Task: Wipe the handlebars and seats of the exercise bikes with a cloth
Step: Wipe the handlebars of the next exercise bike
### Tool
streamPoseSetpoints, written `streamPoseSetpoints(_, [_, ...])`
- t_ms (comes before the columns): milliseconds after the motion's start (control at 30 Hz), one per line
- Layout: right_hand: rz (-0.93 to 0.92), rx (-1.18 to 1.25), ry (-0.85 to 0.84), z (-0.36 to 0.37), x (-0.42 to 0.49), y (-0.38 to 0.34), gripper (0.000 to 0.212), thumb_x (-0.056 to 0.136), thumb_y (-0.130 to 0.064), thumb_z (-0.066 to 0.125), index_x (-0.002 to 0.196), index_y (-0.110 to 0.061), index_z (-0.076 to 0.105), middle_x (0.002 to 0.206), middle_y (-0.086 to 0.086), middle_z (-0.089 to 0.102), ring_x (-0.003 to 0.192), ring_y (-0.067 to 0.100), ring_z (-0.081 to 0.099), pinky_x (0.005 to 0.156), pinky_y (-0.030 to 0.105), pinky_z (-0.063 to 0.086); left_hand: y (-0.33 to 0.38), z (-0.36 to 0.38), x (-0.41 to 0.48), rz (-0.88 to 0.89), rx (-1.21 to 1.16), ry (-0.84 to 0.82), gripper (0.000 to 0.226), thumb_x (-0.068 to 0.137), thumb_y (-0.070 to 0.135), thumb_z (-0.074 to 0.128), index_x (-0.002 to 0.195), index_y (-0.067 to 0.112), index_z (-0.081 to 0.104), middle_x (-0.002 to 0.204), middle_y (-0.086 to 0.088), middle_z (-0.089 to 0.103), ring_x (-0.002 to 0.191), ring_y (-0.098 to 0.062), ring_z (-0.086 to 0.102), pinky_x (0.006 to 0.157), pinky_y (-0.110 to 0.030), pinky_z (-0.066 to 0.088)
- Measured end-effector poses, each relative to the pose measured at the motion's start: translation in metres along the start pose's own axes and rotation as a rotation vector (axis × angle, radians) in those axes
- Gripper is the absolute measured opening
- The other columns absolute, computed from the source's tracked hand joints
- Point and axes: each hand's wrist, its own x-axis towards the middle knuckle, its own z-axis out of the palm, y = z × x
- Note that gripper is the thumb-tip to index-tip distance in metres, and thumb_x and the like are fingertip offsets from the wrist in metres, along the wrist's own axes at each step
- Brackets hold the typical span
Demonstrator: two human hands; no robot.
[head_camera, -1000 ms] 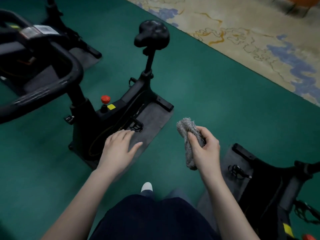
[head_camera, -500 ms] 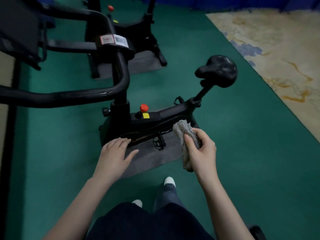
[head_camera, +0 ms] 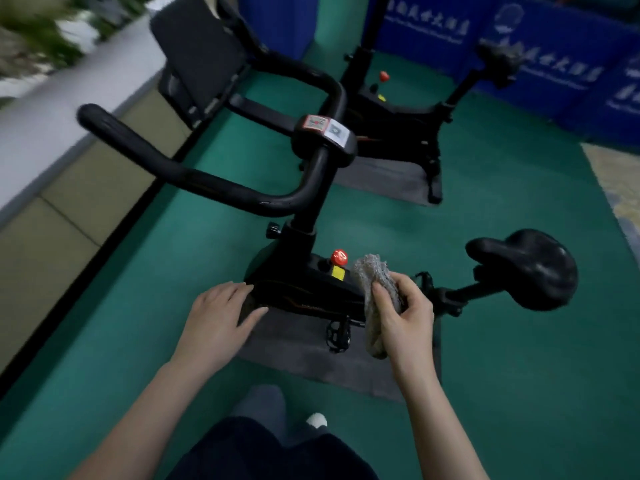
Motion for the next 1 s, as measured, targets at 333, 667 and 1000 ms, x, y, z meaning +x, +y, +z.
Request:
streamPoseSetpoints(333, [-0.150,0.057,-0.245,0.052,0.040,-0.043,0.008,0.090,-0.011,0.061,0.093,-0.015,0.067,0.090,0.001,0.068,0.086,0.016,0.063,0.080,0.039,0.052,-0.026,-0.022,-0.005,-0.264,-0.063,0.129,0.061,0.093,0.056,0.037,0.142,0.018,0.041,0.144,0.002,0.044,0.134,-0.016,0.037,0.113,-0.032,0.023])
streamPoseSetpoints(667, [-0.382,0.075,-0.400,0.115,0.077,-0.105,0.018,0.089,-0.009,0.062,0.094,-0.026,0.067,0.090,-0.003,0.067,0.085,0.011,0.064,0.075,0.034,0.053,-0.061,-0.044,0.033,-0.403,-0.231,0.312,0.069,0.088,0.061,0.028,0.140,0.019,0.043,0.141,0.004,0.047,0.130,-0.014,0.040,0.112,-0.031,0.025])
streamPoseSetpoints(1000, [-0.656,0.043,-0.530,0.181,0.113,-0.147,0.020,0.090,-0.008,0.061,0.093,-0.028,0.064,0.089,-0.007,0.063,0.085,0.004,0.059,0.073,0.018,0.045,-0.083,-0.087,0.070,-0.479,-0.457,0.638,0.064,0.088,0.057,0.035,0.139,0.019,0.044,0.130,0.004,0.053,0.121,-0.011,0.045,0.105,-0.022,0.027])
